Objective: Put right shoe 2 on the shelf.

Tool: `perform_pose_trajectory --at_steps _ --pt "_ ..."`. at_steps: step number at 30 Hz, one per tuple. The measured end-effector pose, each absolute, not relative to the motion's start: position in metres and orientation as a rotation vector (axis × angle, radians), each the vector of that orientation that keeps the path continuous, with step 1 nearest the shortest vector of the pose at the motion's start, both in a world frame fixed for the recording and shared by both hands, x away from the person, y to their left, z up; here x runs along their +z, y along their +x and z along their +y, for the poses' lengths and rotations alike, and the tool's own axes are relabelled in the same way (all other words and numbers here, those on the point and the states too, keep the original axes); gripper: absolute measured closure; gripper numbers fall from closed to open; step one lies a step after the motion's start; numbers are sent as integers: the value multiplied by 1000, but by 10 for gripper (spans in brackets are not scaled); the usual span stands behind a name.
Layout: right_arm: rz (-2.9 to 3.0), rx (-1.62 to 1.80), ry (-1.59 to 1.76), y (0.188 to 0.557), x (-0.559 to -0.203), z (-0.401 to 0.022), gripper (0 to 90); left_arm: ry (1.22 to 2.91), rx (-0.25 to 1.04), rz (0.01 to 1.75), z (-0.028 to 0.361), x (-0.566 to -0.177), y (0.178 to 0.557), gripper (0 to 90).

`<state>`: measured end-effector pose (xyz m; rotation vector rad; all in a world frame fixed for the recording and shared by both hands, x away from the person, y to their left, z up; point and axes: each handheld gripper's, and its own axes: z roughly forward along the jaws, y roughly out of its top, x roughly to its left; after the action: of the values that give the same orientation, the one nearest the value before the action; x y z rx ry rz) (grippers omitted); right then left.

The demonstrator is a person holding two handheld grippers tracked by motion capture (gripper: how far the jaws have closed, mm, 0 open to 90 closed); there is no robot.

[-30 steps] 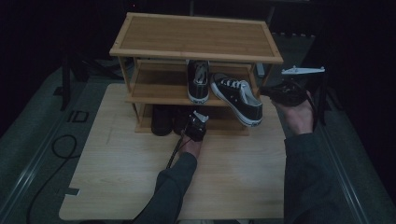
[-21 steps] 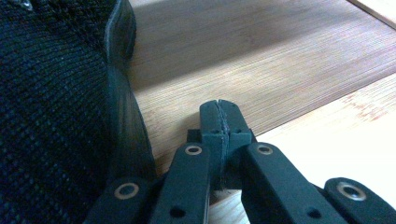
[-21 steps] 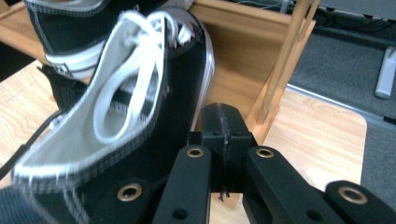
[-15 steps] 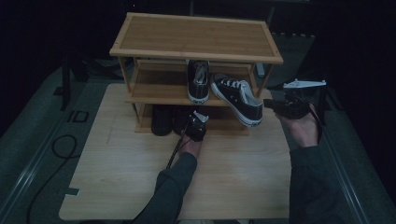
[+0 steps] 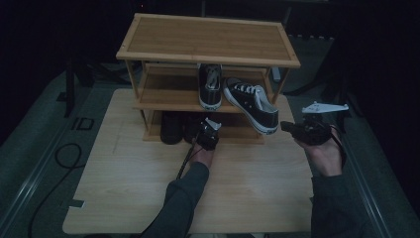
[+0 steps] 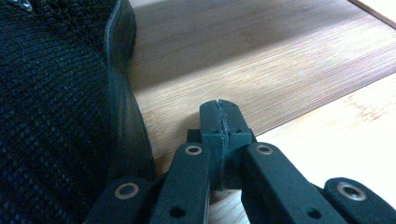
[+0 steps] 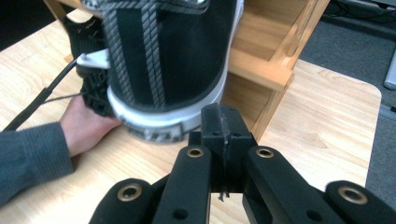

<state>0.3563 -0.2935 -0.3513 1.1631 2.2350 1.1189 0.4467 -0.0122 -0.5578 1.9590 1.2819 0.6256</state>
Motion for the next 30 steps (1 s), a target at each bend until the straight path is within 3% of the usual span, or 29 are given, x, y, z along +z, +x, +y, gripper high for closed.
perform_pose_trajectory --at_steps 30 --pt "2318 1191 1067 343 -361 -274 900 1959 627 1282 -12 -558 447 900"
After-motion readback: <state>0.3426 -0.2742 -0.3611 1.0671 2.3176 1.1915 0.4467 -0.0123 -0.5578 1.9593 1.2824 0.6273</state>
